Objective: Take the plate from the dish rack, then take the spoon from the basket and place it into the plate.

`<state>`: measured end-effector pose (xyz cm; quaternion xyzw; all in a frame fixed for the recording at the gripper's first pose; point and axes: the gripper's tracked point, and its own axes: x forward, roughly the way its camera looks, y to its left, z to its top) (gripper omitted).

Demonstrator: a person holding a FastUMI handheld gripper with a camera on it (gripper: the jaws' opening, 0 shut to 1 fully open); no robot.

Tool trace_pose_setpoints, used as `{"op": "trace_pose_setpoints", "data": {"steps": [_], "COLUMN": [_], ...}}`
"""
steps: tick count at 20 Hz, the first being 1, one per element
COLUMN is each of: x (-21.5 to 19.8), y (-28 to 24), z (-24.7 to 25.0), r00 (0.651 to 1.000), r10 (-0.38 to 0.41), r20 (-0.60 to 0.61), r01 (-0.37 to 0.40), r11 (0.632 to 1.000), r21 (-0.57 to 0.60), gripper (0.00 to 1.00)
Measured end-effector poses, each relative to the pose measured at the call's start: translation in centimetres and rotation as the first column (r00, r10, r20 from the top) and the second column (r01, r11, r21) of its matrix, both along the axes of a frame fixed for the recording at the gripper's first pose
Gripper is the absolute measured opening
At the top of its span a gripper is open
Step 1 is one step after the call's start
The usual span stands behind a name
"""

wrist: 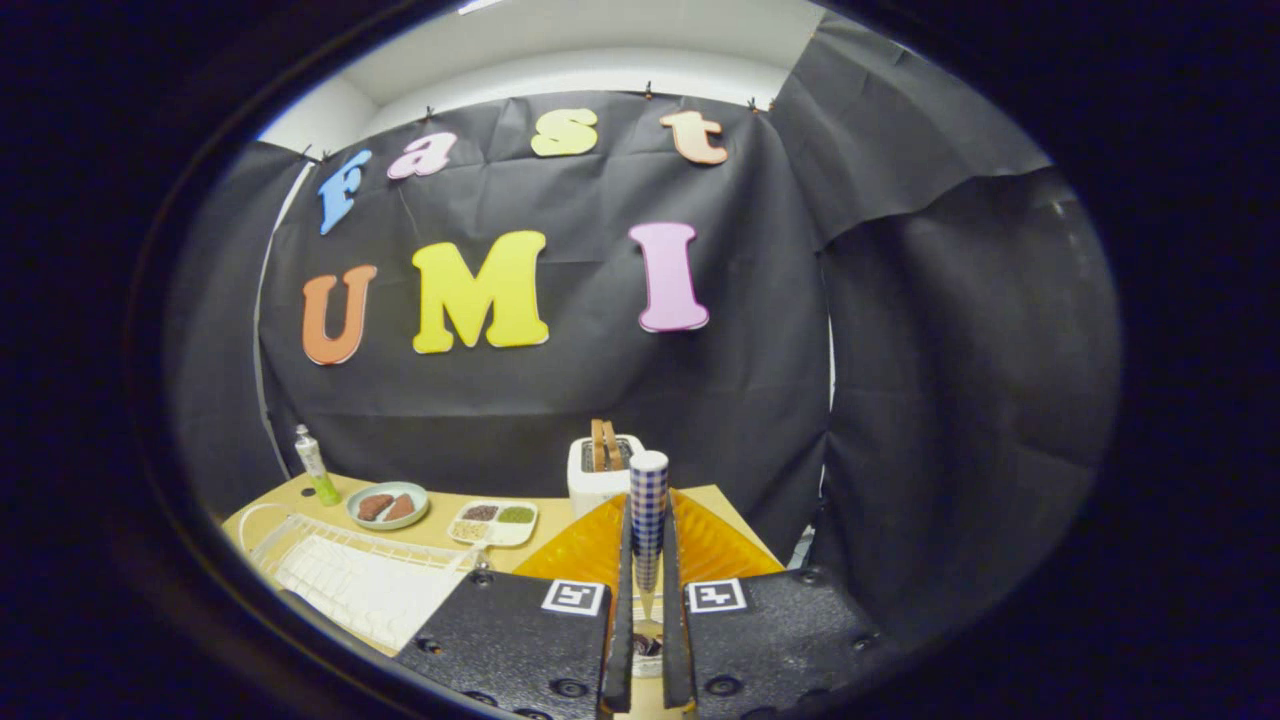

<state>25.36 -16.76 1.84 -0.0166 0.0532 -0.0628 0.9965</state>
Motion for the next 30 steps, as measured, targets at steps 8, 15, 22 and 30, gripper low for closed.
{"op": "trace_pose_setpoints", "data": {"steps": [8,15,22,30], "x": [-10.2,-16.7,-19.3,-18.5], "y": [10.1,21.1,27.8,27.3], "z": [0.7,-5.3,-13.1,-19.0], "r00": [0.994,0.975,0.963,0.975], "r10": [0.085,0.191,0.261,0.22], "r20": [0.066,0.111,0.059,-0.013], "r01": [-0.083,-0.191,-0.26,-0.219], "r11": [0.996,0.981,0.965,0.975], "r21": [-0.032,-0.018,-0.031,0.028], "gripper": [0.17,0.17,0.17,0.17]}}
